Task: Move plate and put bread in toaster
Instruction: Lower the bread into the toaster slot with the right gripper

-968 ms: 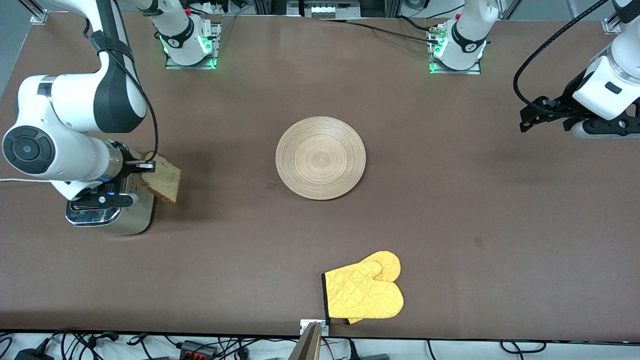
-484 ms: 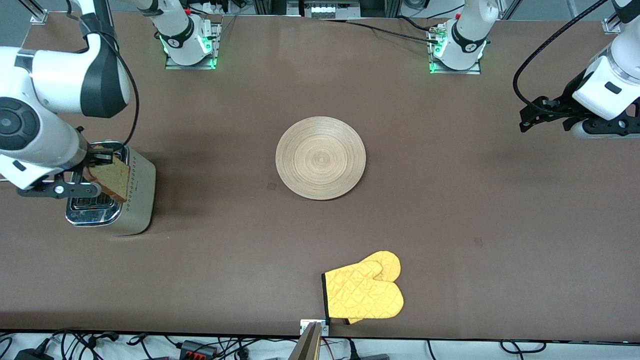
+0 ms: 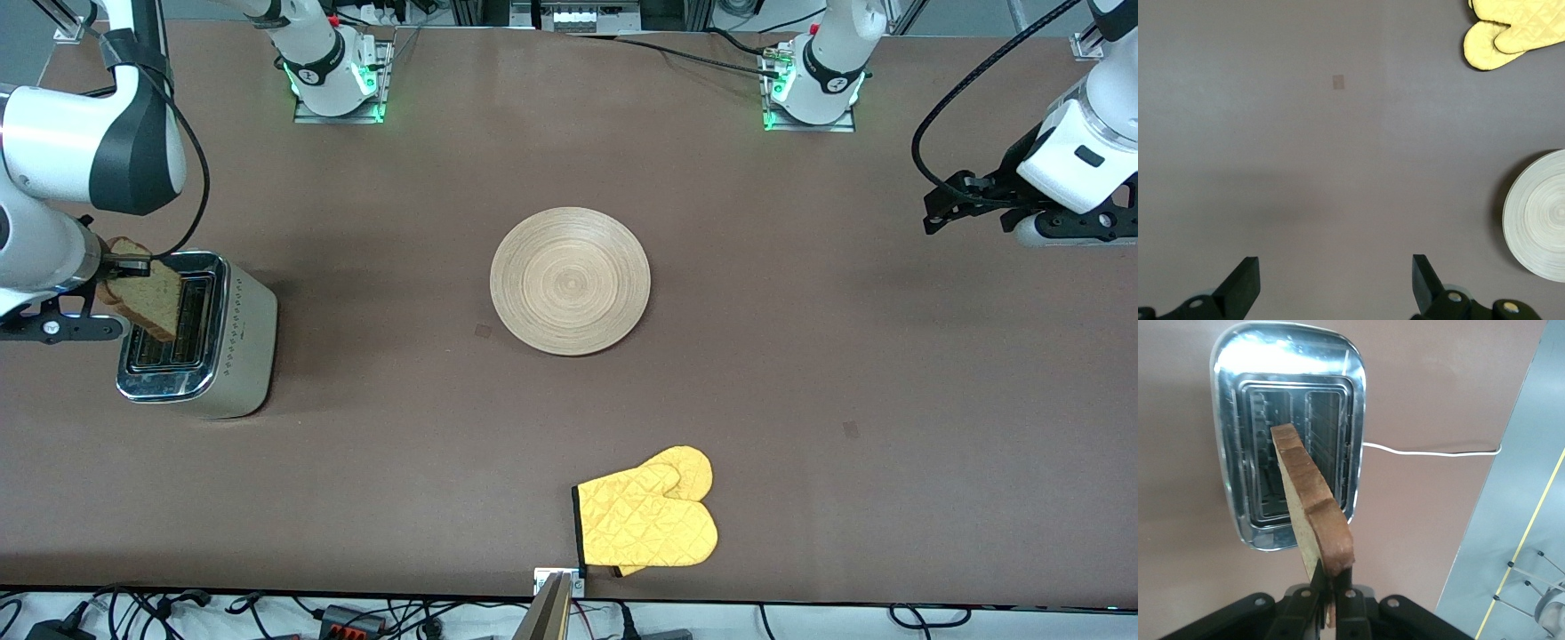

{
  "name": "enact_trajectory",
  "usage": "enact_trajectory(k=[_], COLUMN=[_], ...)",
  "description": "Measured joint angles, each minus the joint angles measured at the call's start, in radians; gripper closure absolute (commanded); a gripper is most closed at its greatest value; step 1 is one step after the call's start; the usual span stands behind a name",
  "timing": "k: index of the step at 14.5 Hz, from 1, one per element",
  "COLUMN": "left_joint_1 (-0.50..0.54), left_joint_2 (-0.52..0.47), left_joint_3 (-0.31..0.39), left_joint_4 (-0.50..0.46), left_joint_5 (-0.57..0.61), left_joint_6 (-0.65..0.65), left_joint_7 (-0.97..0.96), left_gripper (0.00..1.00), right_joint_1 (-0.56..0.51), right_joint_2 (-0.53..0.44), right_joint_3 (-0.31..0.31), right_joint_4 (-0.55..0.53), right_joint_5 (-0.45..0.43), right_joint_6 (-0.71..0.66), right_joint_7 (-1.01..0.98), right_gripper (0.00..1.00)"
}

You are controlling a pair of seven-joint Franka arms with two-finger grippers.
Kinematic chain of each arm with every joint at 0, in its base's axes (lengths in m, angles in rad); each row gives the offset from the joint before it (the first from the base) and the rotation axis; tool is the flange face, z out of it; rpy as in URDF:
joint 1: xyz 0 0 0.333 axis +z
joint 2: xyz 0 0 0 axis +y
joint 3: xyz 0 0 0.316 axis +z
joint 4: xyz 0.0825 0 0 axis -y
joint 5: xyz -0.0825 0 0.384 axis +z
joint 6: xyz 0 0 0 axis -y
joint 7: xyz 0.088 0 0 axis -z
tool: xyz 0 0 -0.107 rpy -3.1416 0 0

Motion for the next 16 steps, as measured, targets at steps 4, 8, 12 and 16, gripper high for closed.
enact_trajectory(k=[4, 8, 12, 16], left_joint_1=[0.000, 0.000, 0.000, 0.000], left_joint_2=[0.000, 0.000, 0.000, 0.000], left_joint_3=[0.000, 0.000, 0.000, 0.000], left_joint_4=[0.000, 0.000, 0.000, 0.000], left_joint_5=[0.000, 0.000, 0.000, 0.000], left_joint_6=[-0.006, -0.007, -0.008, -0.008], left_joint_7=[0.000, 0.000, 0.000, 0.000], left_gripper=[0.00, 0.00, 0.00, 0.00], right_joint_1=[-0.024, -0.024, -0.030, -0.056], right_joint_2=[0.036, 0.049, 0.053, 0.075], right_joint_3=[0.000, 0.000, 0.000, -0.001], right_joint_4=[-0.002, 0.000, 0.000, 0.001], right_joint_5=[0.055, 0.061, 0.094, 0.123], right_joint_6=[0.000, 0.003, 0.003, 0.028], right_joint_7=[-0.003, -0.003, -0.003, -0.006], right_gripper=[1.00, 1.00, 1.00, 1.00])
